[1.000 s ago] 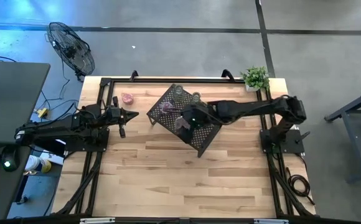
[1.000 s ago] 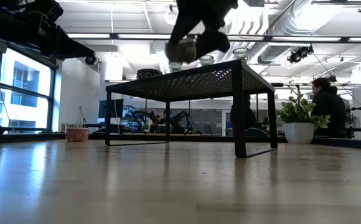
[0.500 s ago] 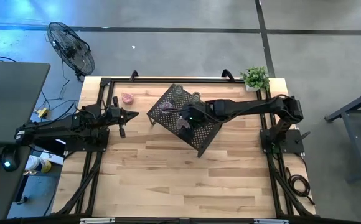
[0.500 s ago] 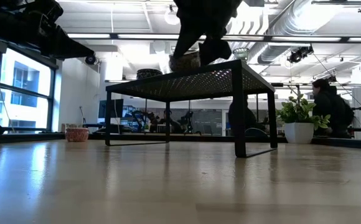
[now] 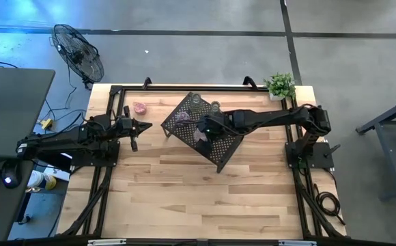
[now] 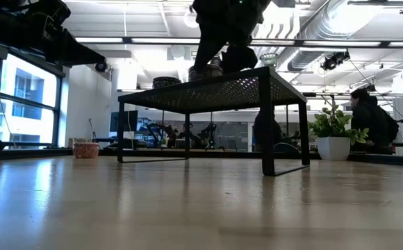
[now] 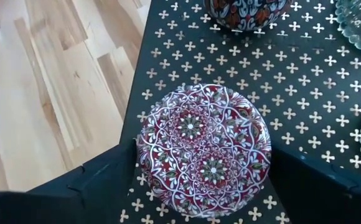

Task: Pick & Place candle stick holders
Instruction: Put the red scented candle on the shelf

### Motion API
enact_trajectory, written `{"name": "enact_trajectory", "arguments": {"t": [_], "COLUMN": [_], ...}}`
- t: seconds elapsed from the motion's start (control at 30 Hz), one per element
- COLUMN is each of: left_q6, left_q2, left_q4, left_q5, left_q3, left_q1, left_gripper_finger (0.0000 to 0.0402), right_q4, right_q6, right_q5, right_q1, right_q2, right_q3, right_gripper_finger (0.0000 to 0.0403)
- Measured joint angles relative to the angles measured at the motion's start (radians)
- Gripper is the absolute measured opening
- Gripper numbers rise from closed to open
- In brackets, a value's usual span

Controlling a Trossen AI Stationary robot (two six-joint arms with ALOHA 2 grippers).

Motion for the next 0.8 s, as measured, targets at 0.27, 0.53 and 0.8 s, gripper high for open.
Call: {"name": "enact_trajectory", "arguments": {"t": [0.27, 0.53, 0.8], "left_q6": [-0.002, -0.002, -0.002], "left_q2": [0.000, 0.000, 0.000], "left_q4": [0.000, 0.000, -0.002], "left_q5": [0.000, 0.000, 0.000], "left_q3": [0.000, 0.000, 0.000], "left_q1": [0.000, 0.000, 0.000], "left_gripper_finger": [0.0001, 0.0001, 0.0001], "right_q4": [0.000, 0.015, 0.010], "right_q6": [-0.061, -0.115, -0.222], "right_q5": [0.035, 0.053, 0.121], "right_q1": [0.000, 0.000, 0.020], "right_q2": [-0.001, -0.001, -0.001], "right_q3": [0.000, 0.000, 0.031], "right_gripper_finger": [0.0337, 0.0338, 0.0338]}}
